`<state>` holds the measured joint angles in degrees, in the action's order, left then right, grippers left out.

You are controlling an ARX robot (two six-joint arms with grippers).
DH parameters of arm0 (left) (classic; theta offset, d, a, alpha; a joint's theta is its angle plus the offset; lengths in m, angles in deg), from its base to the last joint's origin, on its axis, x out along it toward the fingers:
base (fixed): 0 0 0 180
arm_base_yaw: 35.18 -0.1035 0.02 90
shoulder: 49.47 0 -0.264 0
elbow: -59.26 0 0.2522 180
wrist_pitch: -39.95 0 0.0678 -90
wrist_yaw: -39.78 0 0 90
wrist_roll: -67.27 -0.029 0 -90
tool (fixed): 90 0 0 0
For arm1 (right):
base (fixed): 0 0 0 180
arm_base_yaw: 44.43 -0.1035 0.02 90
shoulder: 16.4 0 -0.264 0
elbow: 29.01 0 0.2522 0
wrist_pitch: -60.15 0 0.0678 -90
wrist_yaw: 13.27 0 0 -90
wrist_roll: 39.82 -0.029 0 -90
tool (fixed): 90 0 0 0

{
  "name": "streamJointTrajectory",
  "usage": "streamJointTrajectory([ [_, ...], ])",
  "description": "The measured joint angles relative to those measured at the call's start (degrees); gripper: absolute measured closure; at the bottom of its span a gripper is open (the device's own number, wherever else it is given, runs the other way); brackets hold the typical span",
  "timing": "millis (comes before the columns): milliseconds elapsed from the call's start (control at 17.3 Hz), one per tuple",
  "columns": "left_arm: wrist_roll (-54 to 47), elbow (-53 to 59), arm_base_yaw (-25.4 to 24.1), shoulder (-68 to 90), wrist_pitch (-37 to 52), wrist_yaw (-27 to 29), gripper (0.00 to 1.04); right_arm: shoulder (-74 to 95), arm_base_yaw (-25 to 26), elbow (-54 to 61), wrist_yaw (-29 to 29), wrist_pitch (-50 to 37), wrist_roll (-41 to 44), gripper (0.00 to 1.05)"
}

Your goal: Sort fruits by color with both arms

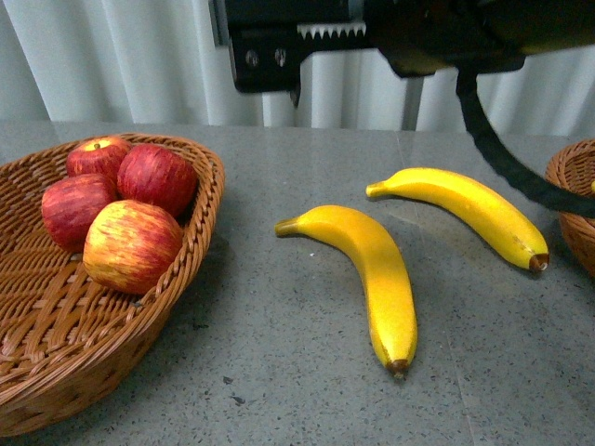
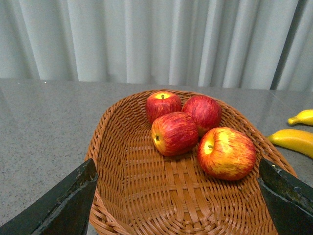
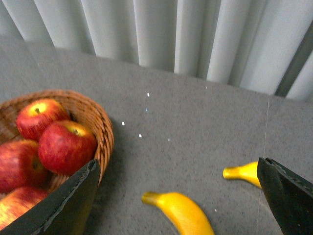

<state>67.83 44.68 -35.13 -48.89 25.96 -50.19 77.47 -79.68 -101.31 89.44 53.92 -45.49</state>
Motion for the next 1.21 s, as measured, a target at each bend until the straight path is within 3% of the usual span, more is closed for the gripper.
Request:
streamJointTrajectory([
  [404,0.0,0.0,0.0,0.0,0.0,0.0,0.07,5.8,5.0,-1.4,-4.0,8.1,2.6,0.07],
  [1213,0.0,0.0,0.0,0.0,0.0,0.0,0.07,9.2,7.0,1.0,-7.9,16.4,7.9,0.07],
])
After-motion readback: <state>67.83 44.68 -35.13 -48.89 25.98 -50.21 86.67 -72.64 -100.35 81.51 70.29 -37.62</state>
